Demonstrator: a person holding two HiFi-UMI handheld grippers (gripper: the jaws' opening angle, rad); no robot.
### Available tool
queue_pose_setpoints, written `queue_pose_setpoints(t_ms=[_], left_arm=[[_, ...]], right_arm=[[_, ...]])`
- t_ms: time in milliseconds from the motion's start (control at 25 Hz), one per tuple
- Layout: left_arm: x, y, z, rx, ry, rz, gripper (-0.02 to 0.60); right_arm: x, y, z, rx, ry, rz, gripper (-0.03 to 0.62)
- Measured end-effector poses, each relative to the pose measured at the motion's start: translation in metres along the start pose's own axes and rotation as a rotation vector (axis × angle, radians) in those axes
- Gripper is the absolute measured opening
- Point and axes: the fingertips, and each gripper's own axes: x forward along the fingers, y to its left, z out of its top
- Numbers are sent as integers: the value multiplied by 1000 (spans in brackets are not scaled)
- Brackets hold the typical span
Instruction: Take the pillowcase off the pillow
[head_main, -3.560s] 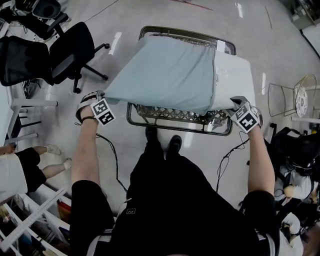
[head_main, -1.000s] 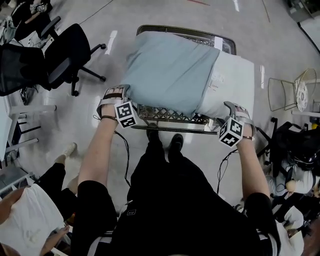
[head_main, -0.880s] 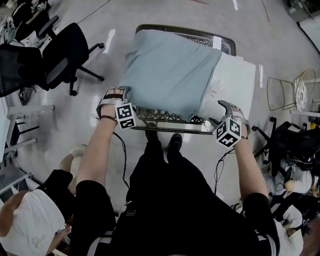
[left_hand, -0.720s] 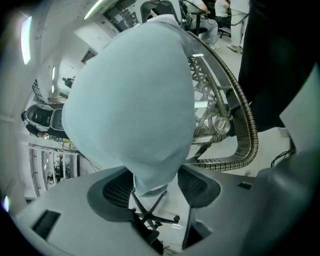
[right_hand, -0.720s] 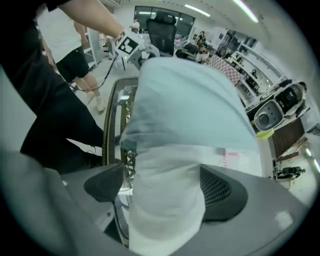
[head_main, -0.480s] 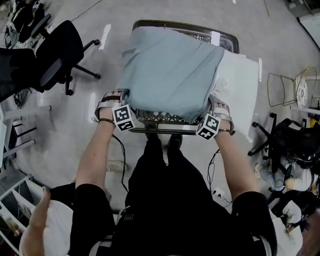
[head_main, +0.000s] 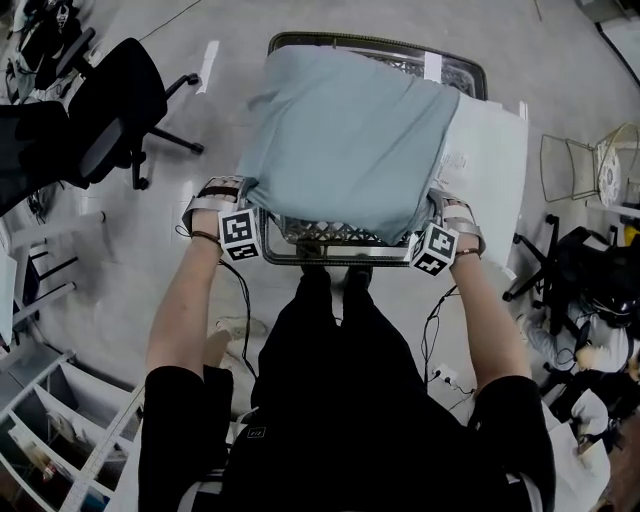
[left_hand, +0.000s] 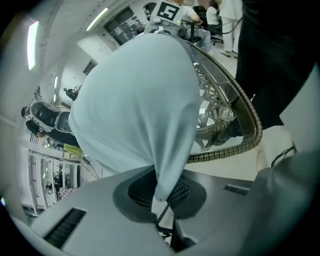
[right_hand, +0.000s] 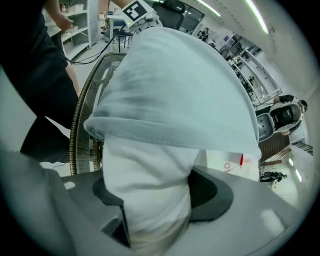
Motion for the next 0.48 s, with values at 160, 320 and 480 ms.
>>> queue_pose_setpoints(t_ms=[160,320,480], left_arm=[[1,18,-12,24,5,38,11],[7,38,-21,-33,3,38,11],[-5,41,-12,-178,-44,24,12]], right_arm=[[-15,-2,1,70,-29,13,290],[-22,-2,5,140,-42,24,275],[-36,-12,15,212,-13,17,341]])
